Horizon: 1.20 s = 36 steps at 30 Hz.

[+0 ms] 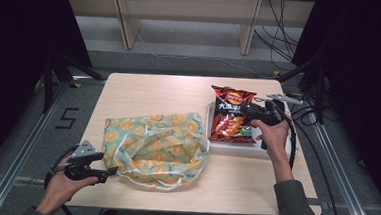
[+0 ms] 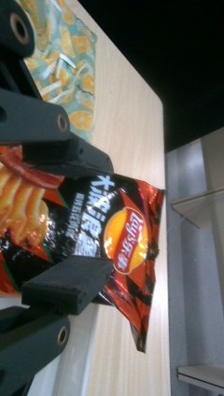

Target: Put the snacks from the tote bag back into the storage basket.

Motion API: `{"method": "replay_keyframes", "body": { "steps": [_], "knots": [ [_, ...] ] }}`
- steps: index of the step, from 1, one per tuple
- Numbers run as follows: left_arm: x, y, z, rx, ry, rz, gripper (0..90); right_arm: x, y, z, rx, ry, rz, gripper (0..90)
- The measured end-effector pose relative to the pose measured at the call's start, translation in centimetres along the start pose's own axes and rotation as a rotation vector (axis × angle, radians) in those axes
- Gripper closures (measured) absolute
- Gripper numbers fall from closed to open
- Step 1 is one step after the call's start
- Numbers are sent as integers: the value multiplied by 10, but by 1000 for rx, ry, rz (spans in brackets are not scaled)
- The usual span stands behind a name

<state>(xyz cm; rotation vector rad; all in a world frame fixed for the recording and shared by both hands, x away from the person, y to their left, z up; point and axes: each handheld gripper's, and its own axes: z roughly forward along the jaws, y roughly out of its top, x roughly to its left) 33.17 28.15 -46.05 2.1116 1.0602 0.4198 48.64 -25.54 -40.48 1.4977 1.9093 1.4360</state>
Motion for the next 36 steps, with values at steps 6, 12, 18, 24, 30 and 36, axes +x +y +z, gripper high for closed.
{"method": "replay_keyframes", "body": {
  "steps": [6,12,18,24,30,36],
  "knots": [
    [1,0,-1,-8,5,9,240,7,-2,-3,-7,31,-50,448],
    [0,2,-2,-5,-2,2,240,21,-3,-7,-14,68,-62,440],
    [0,4,-3,13,-4,28,239,31,-8,-6,5,88,-86,431],
    [-1,4,-3,4,3,26,240,37,-12,-8,19,111,-107,414],
    [-1,3,-2,-7,7,11,239,44,-17,-11,50,114,-88,412],
    [0,3,-2,-6,5,29,239,46,-23,-12,44,124,-127,404]
  ]
}}
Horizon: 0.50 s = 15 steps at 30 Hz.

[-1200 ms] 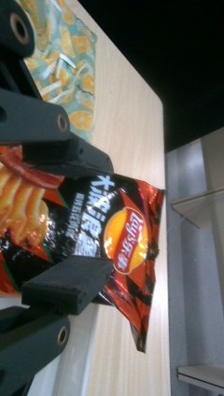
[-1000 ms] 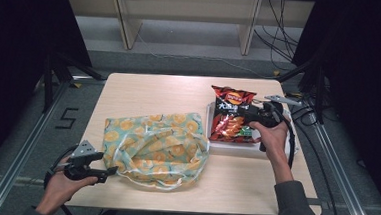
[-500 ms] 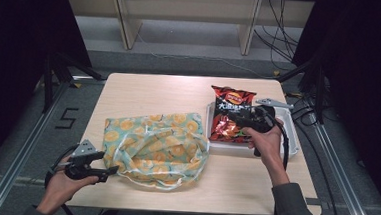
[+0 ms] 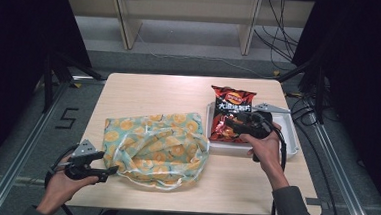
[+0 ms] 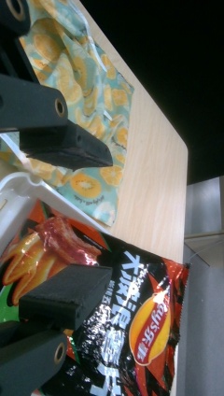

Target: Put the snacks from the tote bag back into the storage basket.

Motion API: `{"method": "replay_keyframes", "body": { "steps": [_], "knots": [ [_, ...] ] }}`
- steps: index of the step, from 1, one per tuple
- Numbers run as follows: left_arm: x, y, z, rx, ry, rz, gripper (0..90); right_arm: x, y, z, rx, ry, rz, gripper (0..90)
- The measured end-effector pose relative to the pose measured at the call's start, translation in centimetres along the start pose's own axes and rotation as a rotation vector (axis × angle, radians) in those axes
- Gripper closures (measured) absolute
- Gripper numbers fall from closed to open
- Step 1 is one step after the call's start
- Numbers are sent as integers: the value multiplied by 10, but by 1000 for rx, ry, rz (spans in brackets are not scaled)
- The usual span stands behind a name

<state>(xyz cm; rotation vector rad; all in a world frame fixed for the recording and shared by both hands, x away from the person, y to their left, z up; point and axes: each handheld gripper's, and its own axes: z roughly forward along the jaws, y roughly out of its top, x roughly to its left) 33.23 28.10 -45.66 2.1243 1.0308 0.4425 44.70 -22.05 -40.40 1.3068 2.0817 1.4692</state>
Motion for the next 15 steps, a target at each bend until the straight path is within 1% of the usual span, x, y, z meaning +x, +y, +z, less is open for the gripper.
{"method": "replay_keyframes", "body": {
  "steps": [1,2,3,4,5,6,7,8,9,10,11,12,13,14,15],
  "knots": [
    [1,0,-1,4,-2,-2,239,1,-1,0,5,-3,5,403],
    [1,-1,-1,10,-2,-9,239,1,-2,-1,14,-4,-9,404],
    [0,-1,-1,11,-7,-23,239,1,-4,0,8,-3,-16,404],
    [0,-1,-1,12,-6,-21,239,1,-5,0,16,-11,-11,403],
    [0,-2,0,-3,-2,-20,239,4,-7,-1,19,-3,12,403],
    [1,-2,-2,14,-3,-7,239,5,-9,-2,23,0,9,403],
    [1,-2,-2,16,-4,-6,239,7,-12,-3,29,-3,-4,402],
    [1,-2,-2,12,-4,-4,239,7,-12,-3,29,-3,-4,402],
    [1,-1,-2,13,-5,-6,239,8,-16,-5,35,3,-19,400],
    [1,-2,-1,3,-5,-5,239,8,-16,-5,35,3,-19,400],
    [1,-1,-2,9,-1,0,239,9,-17,-5,31,4,-26,400],
    [1,-1,-2,7,-3,0,239,13,-20,-6,42,6,1,400],
    [1,-1,-2,4,-3,-2,238,15,-23,-8,47,17,-3,400],
    [1,-1,-2,5,-3,-2,238,15,-23,-8,47,17,-3,400],
    [0,-1,-2,1,-2,-14,239,15,-24,-8,46,25,-18,400]
  ]
}}
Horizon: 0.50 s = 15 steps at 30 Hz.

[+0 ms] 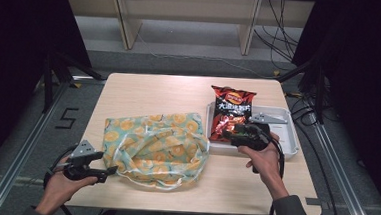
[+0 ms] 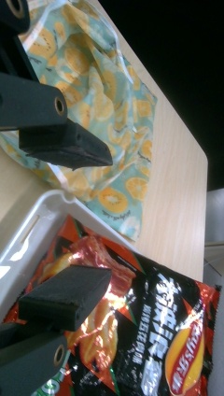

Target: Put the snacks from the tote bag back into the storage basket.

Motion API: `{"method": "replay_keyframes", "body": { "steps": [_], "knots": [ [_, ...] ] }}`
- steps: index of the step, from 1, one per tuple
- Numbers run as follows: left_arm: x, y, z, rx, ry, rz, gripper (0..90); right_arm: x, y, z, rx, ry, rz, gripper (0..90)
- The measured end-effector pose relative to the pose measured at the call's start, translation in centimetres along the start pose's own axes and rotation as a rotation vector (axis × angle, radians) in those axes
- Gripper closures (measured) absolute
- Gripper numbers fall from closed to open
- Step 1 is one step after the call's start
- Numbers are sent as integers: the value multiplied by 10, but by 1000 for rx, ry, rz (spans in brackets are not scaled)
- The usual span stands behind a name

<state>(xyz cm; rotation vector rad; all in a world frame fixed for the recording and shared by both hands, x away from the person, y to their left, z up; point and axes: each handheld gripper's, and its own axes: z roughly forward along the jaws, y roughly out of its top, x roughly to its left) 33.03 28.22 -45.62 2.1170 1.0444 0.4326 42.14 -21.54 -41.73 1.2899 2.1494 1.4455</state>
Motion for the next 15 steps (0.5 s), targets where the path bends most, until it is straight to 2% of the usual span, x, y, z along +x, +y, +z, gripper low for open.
{"method": "replay_keyframes", "body": {
  "steps": [1,3,5,8,9,10,11,12,13,14,15],
  "knots": [
    [0,0,0,2,0,1,239,3,-2,-1,10,4,21,400],
    [-1,0,1,-7,3,-9,239,4,-6,-1,9,8,11,400],
    [-1,-1,1,-17,3,-2,239,5,-9,-2,12,3,3,399],
    [-2,-1,2,-25,4,-9,239,10,-15,-6,31,20,36,396],
    [-2,-1,2,-24,0,-12,239,8,-16,-6,12,28,-2,394],
    [-2,-1,2,-16,-1,-15,239,11,-18,-6,18,29,18,392],
    [-1,-1,2,-11,-2,-9,239,10,-18,-7,16,29,-10,389],
    [-1,-1,1,-3,-3,4,238,15,-21,-9,23,42,13,383],
    [-1,-1,1,-3,-2,1,238,15,-21,-9,23,42,13,383],
    [-2,-1,2,-13,-3,-10,238,14,-23,-9,19,45,-31,381],
    [-3,-1,3,-19,-1,-20,238,14,-23,-9,19,45,-31,381]
  ]
}}
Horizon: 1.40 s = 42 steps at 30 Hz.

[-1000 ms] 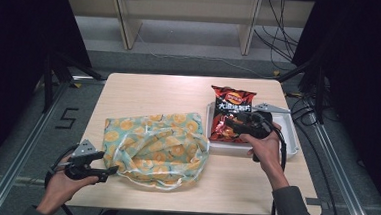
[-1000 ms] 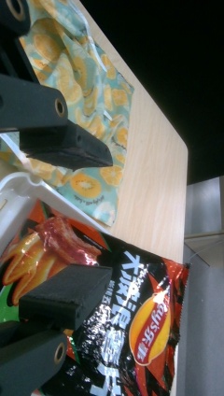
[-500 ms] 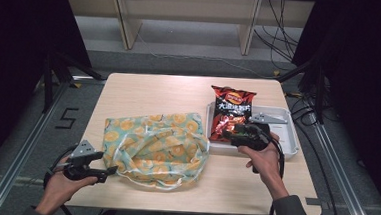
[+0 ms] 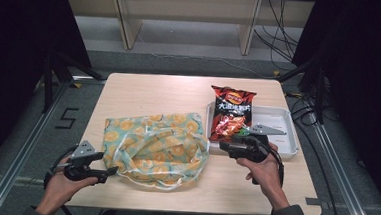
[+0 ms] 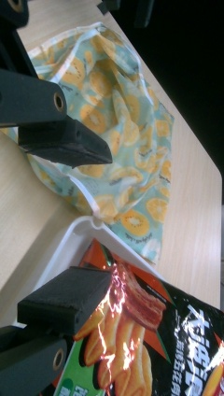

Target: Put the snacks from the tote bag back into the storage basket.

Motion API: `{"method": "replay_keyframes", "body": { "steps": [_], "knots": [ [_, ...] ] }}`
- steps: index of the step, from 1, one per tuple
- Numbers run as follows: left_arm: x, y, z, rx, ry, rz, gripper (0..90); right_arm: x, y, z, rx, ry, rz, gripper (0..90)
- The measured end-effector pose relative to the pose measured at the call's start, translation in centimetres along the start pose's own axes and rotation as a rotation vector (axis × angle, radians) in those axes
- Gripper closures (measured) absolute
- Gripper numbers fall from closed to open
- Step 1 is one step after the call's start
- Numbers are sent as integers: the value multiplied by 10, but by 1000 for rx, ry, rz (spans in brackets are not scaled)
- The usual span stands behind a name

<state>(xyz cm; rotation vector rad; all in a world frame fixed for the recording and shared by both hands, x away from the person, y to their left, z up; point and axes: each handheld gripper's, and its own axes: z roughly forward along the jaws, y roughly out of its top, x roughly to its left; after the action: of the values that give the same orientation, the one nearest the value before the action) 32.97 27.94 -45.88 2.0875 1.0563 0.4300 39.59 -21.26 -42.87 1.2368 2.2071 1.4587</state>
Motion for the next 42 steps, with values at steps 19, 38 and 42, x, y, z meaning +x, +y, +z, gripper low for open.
{"method": "replay_keyframes", "body": {
  "steps": [19,38,42],
  "knots": [
    [3,0,-2,29,1,35,238,21,-25,-3,99,33,-45,345],
    [2,-1,-2,20,1,26,238,33,-49,-15,173,3,-77,280],
    [2,-1,-1,20,1,25,237,38,-56,-18,192,-11,-100,280]
  ]
}}
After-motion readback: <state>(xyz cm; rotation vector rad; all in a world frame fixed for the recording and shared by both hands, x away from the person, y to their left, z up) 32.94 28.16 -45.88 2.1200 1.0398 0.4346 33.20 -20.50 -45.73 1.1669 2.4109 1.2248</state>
